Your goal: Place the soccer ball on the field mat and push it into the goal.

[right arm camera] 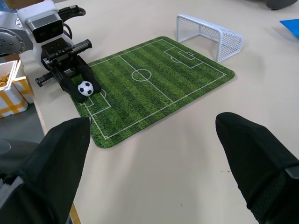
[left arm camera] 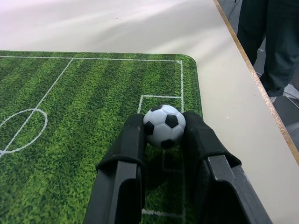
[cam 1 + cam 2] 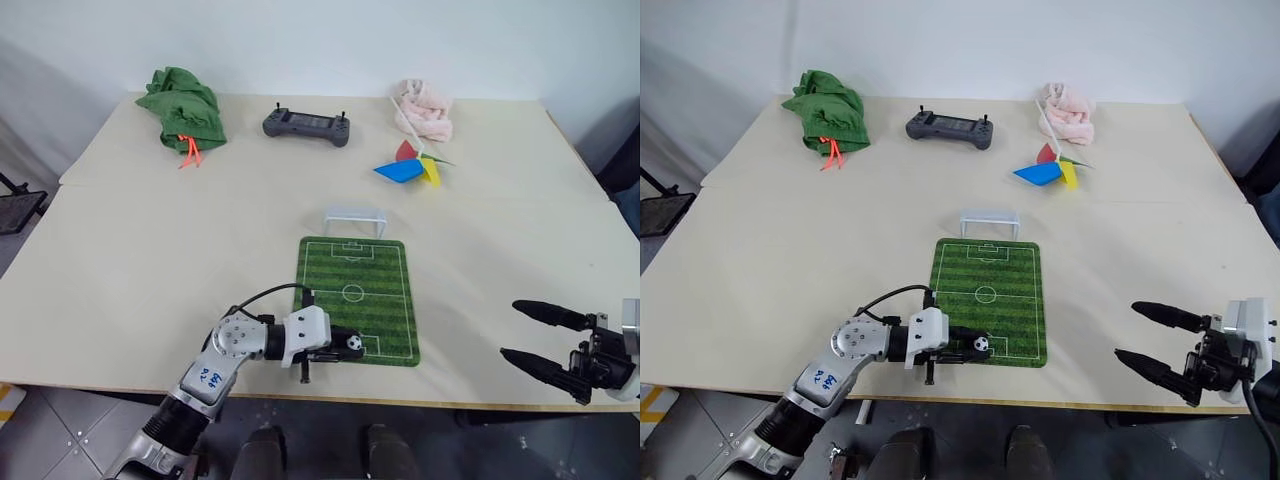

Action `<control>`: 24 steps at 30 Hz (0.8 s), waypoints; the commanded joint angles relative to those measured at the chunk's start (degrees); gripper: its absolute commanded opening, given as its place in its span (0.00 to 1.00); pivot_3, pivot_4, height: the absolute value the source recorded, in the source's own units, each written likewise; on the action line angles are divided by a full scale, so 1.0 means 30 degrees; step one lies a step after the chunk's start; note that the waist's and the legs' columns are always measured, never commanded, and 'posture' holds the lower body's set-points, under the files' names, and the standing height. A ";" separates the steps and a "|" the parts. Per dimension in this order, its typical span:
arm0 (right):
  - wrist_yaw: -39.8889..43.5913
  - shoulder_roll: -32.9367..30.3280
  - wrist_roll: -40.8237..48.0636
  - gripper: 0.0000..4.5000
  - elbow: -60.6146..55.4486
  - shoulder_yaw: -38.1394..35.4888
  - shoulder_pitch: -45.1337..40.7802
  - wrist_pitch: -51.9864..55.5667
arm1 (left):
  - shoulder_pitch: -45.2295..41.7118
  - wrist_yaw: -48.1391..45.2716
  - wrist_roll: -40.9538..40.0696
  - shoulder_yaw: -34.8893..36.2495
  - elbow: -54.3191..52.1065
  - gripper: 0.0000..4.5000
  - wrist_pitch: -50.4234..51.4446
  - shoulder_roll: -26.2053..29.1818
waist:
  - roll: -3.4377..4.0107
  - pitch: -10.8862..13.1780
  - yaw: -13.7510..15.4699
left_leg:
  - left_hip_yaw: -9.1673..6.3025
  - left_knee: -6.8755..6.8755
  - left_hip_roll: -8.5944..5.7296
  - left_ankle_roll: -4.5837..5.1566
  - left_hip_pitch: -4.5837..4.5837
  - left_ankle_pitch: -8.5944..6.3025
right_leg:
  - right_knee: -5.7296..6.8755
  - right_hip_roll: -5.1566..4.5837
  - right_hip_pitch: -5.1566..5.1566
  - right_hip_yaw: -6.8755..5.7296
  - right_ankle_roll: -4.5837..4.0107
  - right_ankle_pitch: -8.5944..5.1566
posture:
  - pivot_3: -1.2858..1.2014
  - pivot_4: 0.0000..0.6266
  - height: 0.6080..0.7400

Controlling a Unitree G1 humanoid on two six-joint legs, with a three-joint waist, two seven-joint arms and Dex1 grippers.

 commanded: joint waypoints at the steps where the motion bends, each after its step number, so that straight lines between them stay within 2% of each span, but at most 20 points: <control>1: -0.0203 -0.0066 0.0073 1.00 -0.0522 -0.0717 0.0177 -0.0143 | -0.0012 -0.0126 0.0275 -0.0347 -0.0154 0.19 0.0037 -0.0026 | 0.0000 0.0000 0.0004 | 0.0001 0.0000 0.0000 0.0000 -0.0001 0.0000 | 0.0000 0.0000 0.0000 0.0000 -0.0001 0.0000 | 0.52 0.24 1.00; 21: -0.0627 -0.0310 -0.0361 1.00 -0.0380 -0.0678 0.0048 -0.0178 | 0.0051 -0.0154 0.0621 -0.0558 0.0062 0.19 0.0082 -0.0535 | 0.0015 -0.0009 0.0055 | 0.0000 0.0002 -0.0002 0.0004 -0.0001 -0.0002 | -0.0006 -0.0001 0.0007 0.0003 -0.0007 -0.0004 | 0.52 0.24 1.00; 24: -0.0777 -0.0307 -0.0546 1.00 -0.0371 -0.0546 -0.0094 -0.0172 | 0.0102 -0.0239 0.0541 -0.0589 -0.0071 0.42 0.0245 -0.0557 | 0.0018 -0.0010 0.0054 | 0.0001 0.0003 -0.0002 0.0004 -0.0001 -0.0002 | -0.0006 0.0000 0.0008 0.0003 -0.0007 -0.0004 | 0.52 0.24 1.00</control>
